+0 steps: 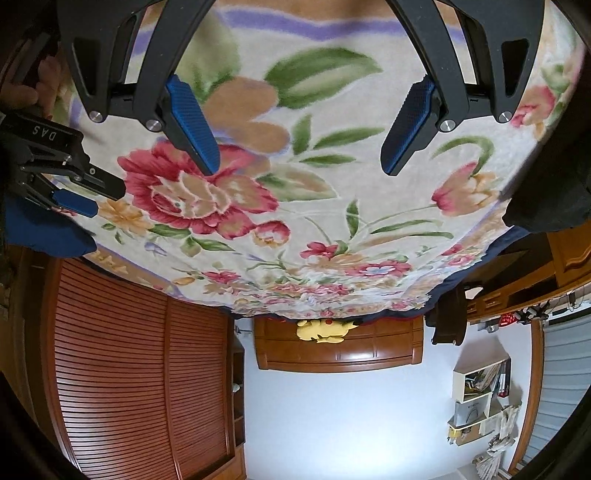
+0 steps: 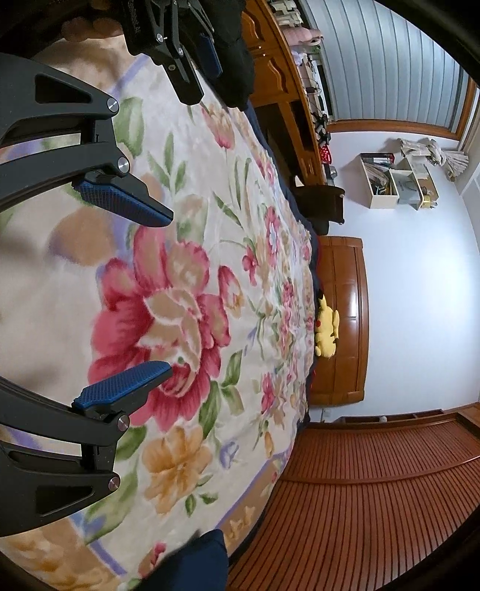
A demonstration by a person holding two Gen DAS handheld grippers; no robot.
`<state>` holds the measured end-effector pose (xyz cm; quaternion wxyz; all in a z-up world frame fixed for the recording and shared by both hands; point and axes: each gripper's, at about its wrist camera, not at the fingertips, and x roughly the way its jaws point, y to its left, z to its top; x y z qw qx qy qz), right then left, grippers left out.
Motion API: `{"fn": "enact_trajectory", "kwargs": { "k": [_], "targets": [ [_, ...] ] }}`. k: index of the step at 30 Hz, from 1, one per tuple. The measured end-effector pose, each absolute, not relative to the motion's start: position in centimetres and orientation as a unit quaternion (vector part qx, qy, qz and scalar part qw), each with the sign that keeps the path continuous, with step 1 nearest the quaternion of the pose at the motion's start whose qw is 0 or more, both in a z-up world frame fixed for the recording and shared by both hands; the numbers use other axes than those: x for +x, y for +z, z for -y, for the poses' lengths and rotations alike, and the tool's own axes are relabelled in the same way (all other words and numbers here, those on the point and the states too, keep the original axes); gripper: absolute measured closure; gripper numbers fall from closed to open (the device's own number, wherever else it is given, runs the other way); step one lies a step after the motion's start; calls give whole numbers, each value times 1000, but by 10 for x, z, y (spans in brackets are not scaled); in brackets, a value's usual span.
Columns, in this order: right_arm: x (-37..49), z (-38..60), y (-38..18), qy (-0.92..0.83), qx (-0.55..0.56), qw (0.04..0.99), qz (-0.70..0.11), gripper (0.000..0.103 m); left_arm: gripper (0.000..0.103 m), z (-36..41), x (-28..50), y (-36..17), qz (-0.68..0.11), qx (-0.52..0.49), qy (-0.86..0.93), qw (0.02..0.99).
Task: Fold large clothes
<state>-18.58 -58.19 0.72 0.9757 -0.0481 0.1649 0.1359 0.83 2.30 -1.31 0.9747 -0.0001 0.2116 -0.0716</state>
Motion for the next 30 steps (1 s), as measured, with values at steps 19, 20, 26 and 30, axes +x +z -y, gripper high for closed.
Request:
{"fn": "enact_trajectory", "kwargs": {
  "k": [19,20,26,30],
  "targets": [
    [-187,583,6,143,-45,976,-158,26,14,-24,7,-11,-211,-5,-73,975],
    [-187,582,6,143,-45,976,-158,26,14,-24,6,-11,-211,-6,-73,975],
    [-187,583,6,143,-46,976,-157,26,14,-24,6,-11,-212,-5,-72,975],
    [-187,582,6,143,-46,976,-157,26,14,-24,7,-11,-211,-5,-73,975]
  ]
}}
